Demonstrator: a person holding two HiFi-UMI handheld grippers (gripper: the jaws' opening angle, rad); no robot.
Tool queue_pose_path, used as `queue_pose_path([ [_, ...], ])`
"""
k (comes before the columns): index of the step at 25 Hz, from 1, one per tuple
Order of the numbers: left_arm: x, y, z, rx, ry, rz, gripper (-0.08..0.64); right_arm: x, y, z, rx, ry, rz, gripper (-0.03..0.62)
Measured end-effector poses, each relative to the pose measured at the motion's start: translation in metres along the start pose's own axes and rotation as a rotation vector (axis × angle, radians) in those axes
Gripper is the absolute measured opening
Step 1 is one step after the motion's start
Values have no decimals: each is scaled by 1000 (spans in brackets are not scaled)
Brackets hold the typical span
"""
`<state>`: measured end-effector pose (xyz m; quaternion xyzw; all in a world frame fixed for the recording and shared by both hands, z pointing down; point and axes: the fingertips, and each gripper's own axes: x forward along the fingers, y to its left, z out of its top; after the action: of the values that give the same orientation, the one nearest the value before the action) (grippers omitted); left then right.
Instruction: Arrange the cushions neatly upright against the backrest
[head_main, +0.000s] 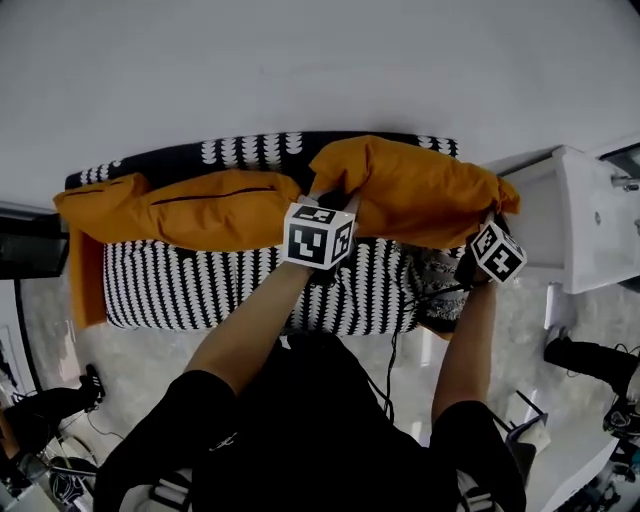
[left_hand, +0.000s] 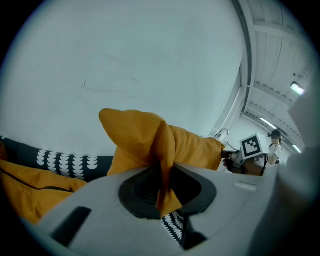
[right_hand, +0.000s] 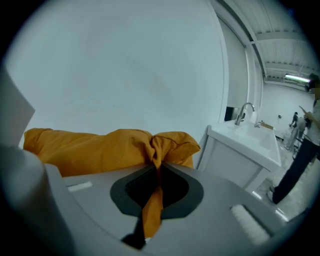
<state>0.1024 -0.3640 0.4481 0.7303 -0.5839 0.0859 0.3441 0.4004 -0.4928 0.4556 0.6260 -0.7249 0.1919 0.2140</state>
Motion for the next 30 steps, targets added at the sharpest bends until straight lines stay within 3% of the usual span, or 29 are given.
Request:
queue_pose_path([
  [7,-13,-29,-10,13,-6,-48,53,-1,-16,8,15,-18,8,15],
  [13,-16,31,-35,-88,26,44,52,6,34,-11,-65,26,111,15],
  [18,-21,82,-39,-126,46,148,52,23,80,-32,-111,79,199,14],
  [23,7,97,-45,-124,83,126,54,67,85,-47,-125,162,203,14],
  [30,59,127,-82,-191,160,188,54,123,90,-75,-200,225,251,15],
])
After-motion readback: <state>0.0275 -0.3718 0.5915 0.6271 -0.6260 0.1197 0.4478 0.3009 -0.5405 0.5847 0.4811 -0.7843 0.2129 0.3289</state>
